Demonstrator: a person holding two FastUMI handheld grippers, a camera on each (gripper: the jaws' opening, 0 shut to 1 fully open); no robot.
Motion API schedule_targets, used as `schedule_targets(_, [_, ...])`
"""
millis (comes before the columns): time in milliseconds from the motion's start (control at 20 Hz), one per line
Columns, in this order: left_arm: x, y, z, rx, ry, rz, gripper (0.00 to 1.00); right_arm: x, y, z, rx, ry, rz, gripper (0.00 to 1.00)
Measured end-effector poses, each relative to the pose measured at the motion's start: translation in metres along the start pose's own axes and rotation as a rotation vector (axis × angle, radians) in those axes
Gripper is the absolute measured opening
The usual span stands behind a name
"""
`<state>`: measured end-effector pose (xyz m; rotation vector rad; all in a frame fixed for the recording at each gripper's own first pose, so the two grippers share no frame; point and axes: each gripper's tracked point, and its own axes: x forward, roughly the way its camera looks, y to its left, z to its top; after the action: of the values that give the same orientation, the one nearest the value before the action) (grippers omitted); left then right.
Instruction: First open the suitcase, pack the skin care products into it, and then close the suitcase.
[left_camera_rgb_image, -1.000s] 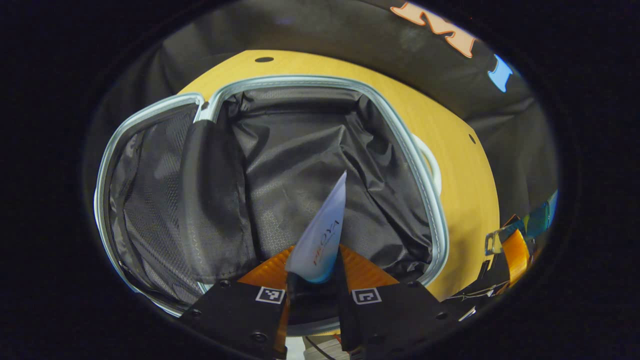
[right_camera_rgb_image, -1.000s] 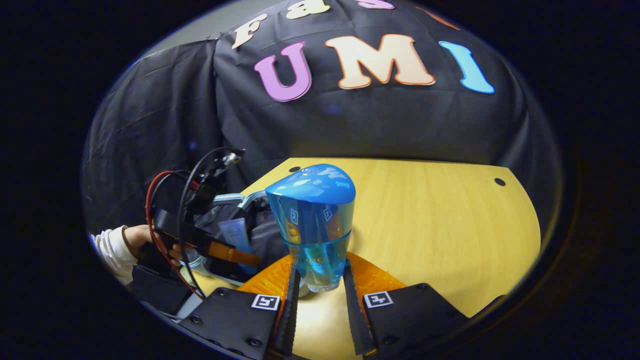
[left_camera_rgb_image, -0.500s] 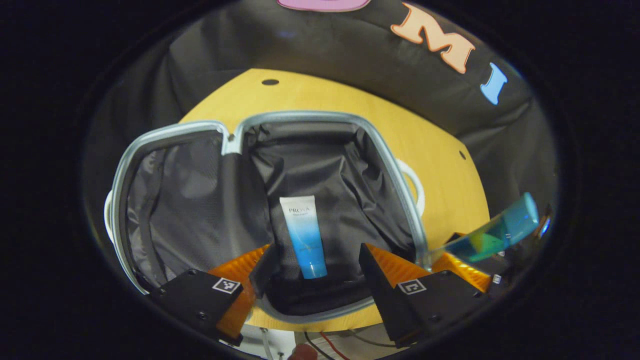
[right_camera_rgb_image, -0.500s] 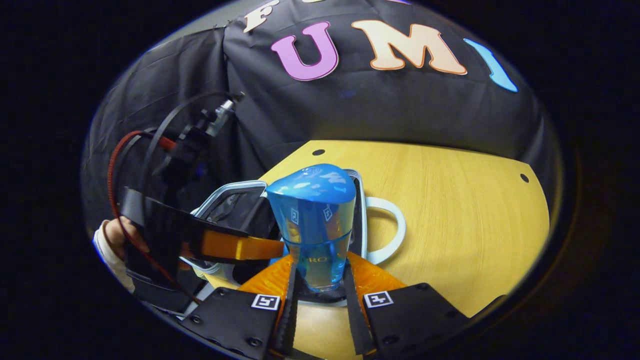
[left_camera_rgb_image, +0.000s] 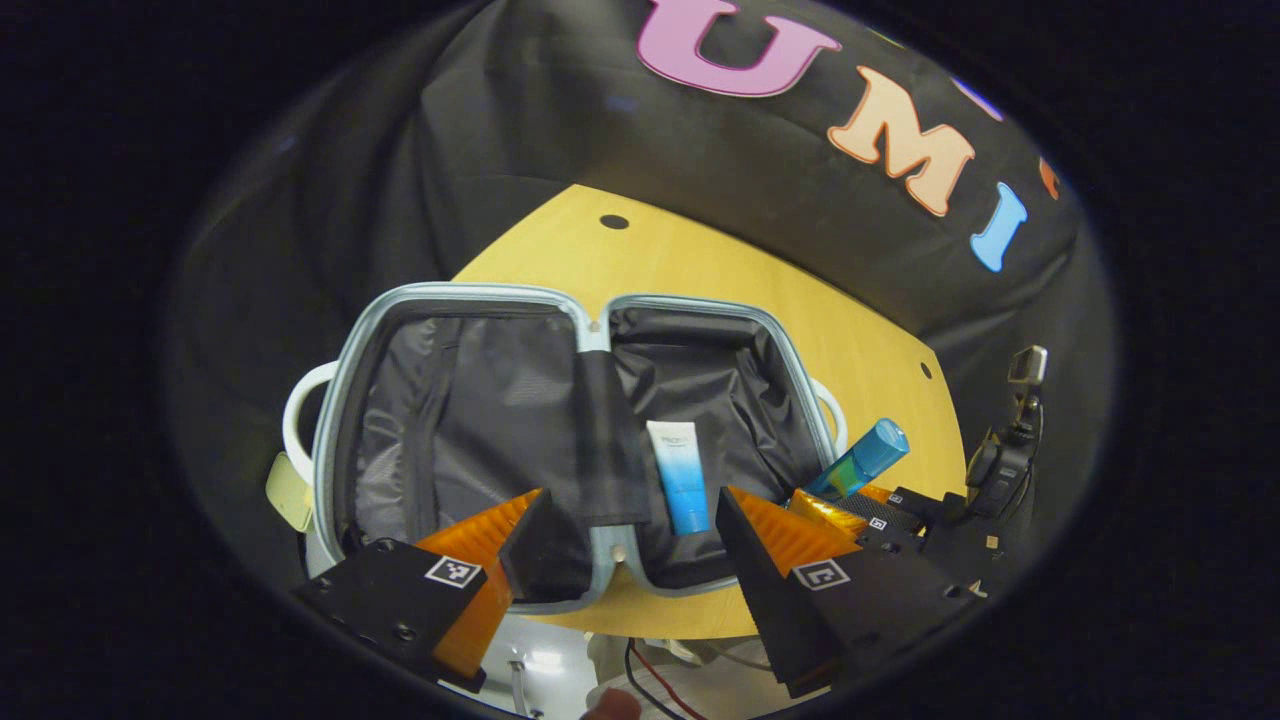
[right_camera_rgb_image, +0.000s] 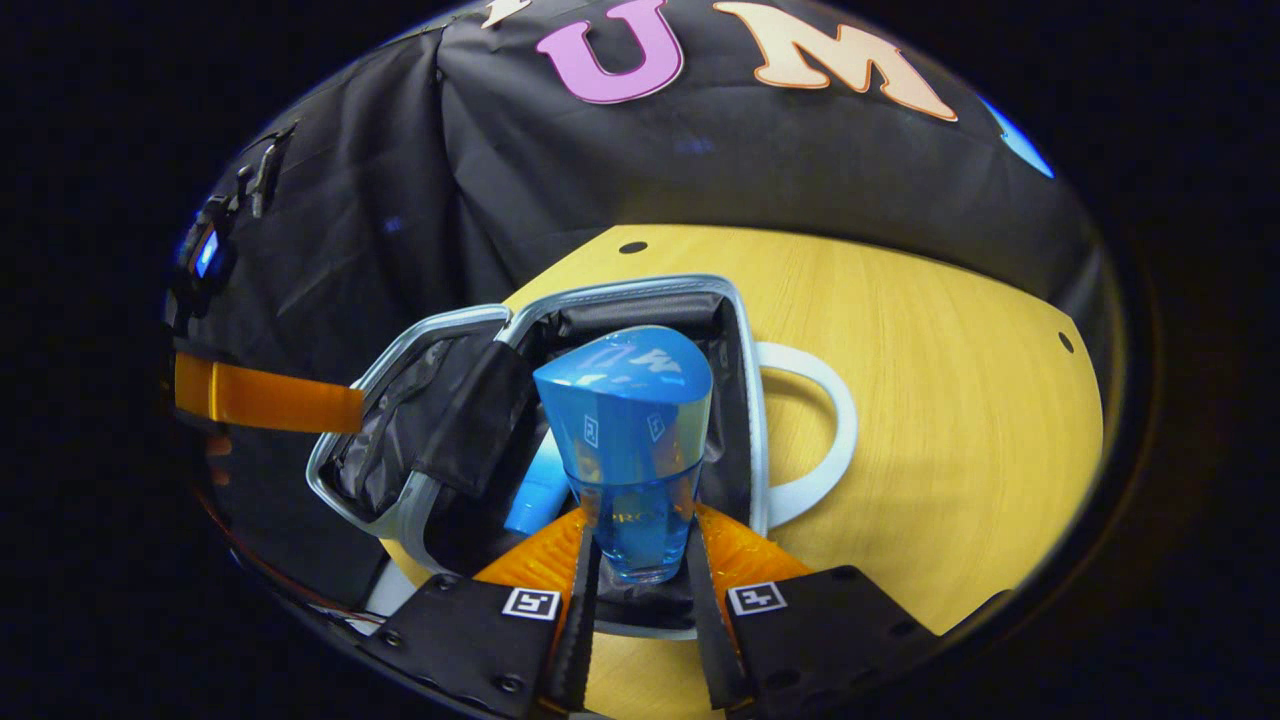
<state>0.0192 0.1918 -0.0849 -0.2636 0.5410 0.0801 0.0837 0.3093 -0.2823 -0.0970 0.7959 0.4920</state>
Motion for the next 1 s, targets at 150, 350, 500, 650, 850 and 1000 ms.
schedule_targets(150, [-0.013, 0.032, 0.006, -0.048, -0.042, 0.064, 0.97, 0.007, 0.004, -0.012, -0.039, 0.029, 0.0, 0.43])
schedule_targets(350, [-0.031, 0.07, 0.02, -0.121, -0.123, 0.127, 0.96, 0.008, 0.018, -0.01, -0.061, 0.011, 0.031, 0.48])
schedule_targets(500, [-0.038, 0.108, 0.023, -0.165, -0.148, 0.192, 0.96, 0.001, 0.025, 0.012, -0.025, -0.055, 0.066, 0.53])
schedule_targets(650, [-0.046, 0.144, 0.026, -0.216, -0.168, 0.241, 0.96, -0.016, 0.023, 0.034, -0.017, -0.134, 0.076, 0.87])
schedule_targets(850, [-0.048, 0.197, 0.038, -0.277, -0.215, 0.306, 0.96, -0.047, 0.009, 0.067, 0.022, -0.257, 0.054, 0.98])
schedule_targets(1000, [-0.042, 0.232, 0.039, -0.341, -0.234, 0.328, 0.96, -0.074, -0.017, 0.084, 0.027, -0.31, -0.012, 0.98])
